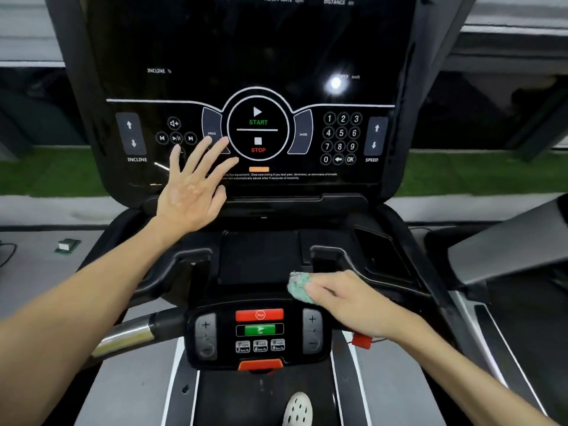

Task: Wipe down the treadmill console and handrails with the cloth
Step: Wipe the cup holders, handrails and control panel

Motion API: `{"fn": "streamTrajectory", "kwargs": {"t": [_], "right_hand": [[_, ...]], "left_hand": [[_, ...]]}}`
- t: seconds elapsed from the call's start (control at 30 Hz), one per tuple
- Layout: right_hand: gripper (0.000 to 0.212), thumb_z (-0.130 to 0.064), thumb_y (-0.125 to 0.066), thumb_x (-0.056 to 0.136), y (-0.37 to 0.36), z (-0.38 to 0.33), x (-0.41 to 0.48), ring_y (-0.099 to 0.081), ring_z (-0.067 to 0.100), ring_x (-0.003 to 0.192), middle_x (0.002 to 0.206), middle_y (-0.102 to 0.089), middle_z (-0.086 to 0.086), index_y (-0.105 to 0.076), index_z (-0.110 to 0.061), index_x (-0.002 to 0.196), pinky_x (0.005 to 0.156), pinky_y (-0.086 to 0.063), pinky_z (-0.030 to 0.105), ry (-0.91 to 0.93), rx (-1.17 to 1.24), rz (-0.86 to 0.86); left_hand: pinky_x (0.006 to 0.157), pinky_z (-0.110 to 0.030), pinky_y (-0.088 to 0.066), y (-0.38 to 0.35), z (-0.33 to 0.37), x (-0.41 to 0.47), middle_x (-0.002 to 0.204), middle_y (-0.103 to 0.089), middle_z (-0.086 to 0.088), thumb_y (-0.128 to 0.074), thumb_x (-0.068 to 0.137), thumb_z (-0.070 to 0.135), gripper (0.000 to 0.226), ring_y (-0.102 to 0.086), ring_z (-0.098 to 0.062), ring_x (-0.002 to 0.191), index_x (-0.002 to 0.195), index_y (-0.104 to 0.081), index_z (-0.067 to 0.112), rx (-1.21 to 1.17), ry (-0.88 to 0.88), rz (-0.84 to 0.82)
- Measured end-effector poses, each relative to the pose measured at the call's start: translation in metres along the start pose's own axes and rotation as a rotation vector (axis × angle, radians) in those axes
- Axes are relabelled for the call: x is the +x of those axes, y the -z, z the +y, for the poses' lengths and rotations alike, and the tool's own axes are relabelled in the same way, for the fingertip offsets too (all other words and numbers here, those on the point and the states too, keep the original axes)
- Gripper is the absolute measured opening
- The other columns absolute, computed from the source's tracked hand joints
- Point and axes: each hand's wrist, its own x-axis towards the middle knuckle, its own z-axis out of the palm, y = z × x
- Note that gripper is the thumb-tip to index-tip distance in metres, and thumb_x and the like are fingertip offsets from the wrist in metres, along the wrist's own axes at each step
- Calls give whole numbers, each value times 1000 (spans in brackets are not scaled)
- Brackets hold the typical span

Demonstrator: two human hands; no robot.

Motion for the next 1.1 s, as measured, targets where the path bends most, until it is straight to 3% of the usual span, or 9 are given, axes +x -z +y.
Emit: {"fn": "streamTrajectory", "kwargs": {"t": [0.17,0.3,0.43,0.6,0.7,0.77,0.87,1.0,1.1], "right_hand": [[37,-24,-36,98,-26,-56,52,-33,14,56,54,-36,-3,-32,-16,62,68,-39,38,10,-145,-84],[37,-29,-38,99,-40,-74,38,-41,14,55,57,-43,-2,-40,-15,65,64,-39,37,16,-200,-1],[32,-33,-41,99,-30,-51,8,-62,12,84,82,-68,-6,-63,-16,86,84,-46,35,-136,-269,160],[34,-31,-31,102,-56,-84,36,-57,32,89,85,-62,7,-53,-16,80,75,-38,39,-300,-501,161],[33,-26,-32,100,-93,-125,75,-56,36,93,87,-61,8,-53,-19,76,72,-36,38,-215,-536,52],[32,-25,-35,99,-116,-142,86,-58,34,98,100,-67,10,-64,-15,88,75,-38,37,-128,-665,39],[30,-25,-38,99,-133,-144,78,-62,31,95,104,-67,9,-66,-12,97,80,-44,37,-22,-855,139],[12,-16,-56,87,-143,-130,57,-59,30,92,99,-63,9,-63,-10,95,83,-47,38,179,-867,234],[37,-10,-54,77,-160,-124,52,-51,34,107,115,-56,16,-57,-2,113,92,-44,43,204,-1065,195]], "left_hand": [[113,-61,-14,3,-1,4,162,-16,-5,-47,88,21,59,-14,-26,149,146,-36,19,-19,-31,-61],[114,-56,-17,11,-10,-3,162,-16,-6,-47,94,21,58,-16,-26,148,150,-31,21,-34,-95,-114],[115,-53,-15,17,-26,-33,163,-13,-5,-35,102,29,55,-14,-26,149,154,-21,15,-19,-14,-117],[115,-52,-17,9,-41,-84,163,-11,-6,-33,103,33,60,-13,-27,149,155,-13,10,-75,65,-187],[116,-51,-21,9,-42,-92,162,-13,-7,-34,102,33,62,-13,-29,148,154,-13,8,-152,79,-234],[116,-51,-22,13,-41,-90,162,-14,-7,-34,102,33,62,-14,-30,148,154,-13,7,-191,82,-265],[116,-50,-23,16,-40,-90,162,-16,-6,-36,101,32,63,-15,-29,148,154,-12,8,-224,80,-305],[118,-46,-22,18,-43,-88,163,-11,-4,-36,101,33,64,-13,-26,148,155,-9,9,-245,70,-335],[119,-44,-19,17,-45,-88,163,-7,-3,-36,101,33,65,-8,-25,149,155,-7,9,-264,71,-348]]}}
